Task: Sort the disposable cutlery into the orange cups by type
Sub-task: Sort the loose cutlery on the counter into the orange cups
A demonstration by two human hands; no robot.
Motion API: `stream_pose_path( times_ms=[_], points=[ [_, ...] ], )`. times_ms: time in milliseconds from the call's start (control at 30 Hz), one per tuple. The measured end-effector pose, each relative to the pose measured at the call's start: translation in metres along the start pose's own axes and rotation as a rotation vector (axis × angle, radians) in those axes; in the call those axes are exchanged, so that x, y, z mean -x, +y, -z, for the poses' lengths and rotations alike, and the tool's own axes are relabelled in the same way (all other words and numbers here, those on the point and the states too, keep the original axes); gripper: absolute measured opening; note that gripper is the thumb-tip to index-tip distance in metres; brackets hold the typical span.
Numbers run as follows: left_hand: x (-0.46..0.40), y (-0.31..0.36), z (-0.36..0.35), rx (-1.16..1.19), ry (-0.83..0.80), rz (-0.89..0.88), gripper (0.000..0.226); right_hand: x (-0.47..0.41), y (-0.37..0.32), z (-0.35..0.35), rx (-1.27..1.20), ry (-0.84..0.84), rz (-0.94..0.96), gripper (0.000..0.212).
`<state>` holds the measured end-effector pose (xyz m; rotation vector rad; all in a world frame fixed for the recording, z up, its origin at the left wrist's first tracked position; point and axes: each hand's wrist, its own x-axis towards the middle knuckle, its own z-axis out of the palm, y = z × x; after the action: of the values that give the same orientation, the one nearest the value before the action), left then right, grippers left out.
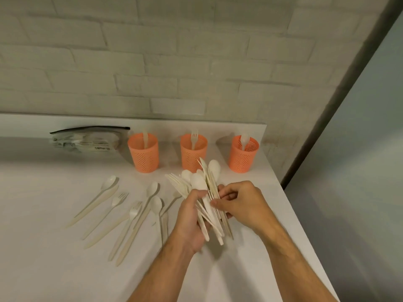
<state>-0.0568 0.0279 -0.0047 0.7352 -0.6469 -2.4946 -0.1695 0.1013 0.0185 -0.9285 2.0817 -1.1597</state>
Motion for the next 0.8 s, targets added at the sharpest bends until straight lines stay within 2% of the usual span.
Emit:
stream_pose_path(
  times_ms=[200,367,500,633,733,800],
  points=[
    [0.001,0.035,0.023,-0.228,0.05,-0.144,0.022,-0.015,-0.019,-0.037,-0.004,-0.024,-0.02,0.007],
    [-0.005,0.077,0.058,-0.248,0.058,-0.204,0.026,-0.034,-0.039,-0.073,-0.214,-0.112,-0.028,0.011],
    [-0.01,0.114,0.089,-0.267,0.12,-0.232,0.015,-0.046,-0.059,-0.101,-0.245,-0.122,0.008,0.011],
    [-0.014,0.154,0.124,-0.342,0.202,-0.276,0.011,-0.086,-0.099,-0.12,-0.346,0.117,0.146,0.008],
    [-0.014,0.176,0.141,-0.336,0.197,-0.273,0.005,-0.138,-0.128,-0.135,-0.185,0.351,0.31,0.008],
    [-0.013,0.187,0.148,-0.334,0.17,-0.268,0.005,-0.169,-0.14,-0.149,-0.057,0.427,0.337,0.009]
  ],
)
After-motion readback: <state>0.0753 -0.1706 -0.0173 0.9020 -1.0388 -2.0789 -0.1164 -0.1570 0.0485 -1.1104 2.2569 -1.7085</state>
